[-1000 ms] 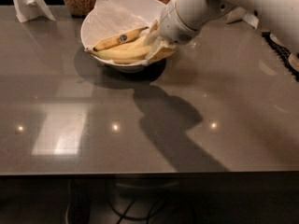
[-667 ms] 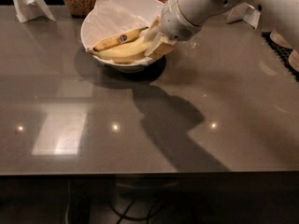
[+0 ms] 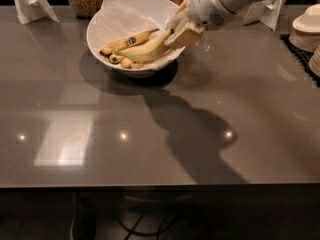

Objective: Pick banana from white bowl

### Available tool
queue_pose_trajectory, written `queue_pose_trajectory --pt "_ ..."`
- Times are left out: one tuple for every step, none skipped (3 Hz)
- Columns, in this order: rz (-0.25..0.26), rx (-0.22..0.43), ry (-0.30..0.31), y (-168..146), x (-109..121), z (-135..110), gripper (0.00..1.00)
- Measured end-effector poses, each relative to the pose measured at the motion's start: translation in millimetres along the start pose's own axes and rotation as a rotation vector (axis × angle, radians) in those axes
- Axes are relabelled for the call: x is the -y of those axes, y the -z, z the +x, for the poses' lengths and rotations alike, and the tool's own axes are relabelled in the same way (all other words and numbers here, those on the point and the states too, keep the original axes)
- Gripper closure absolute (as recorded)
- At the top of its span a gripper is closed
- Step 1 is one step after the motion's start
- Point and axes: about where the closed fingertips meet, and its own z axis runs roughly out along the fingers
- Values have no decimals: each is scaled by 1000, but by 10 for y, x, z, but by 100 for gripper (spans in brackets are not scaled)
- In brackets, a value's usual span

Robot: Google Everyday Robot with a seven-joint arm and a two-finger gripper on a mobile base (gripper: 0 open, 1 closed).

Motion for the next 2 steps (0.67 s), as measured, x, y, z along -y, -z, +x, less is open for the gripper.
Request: queue_pose_trajectory --pt "22 30 -38 273 -7 -42 100" --pt "51 52 -65 634 -60 -96 100"
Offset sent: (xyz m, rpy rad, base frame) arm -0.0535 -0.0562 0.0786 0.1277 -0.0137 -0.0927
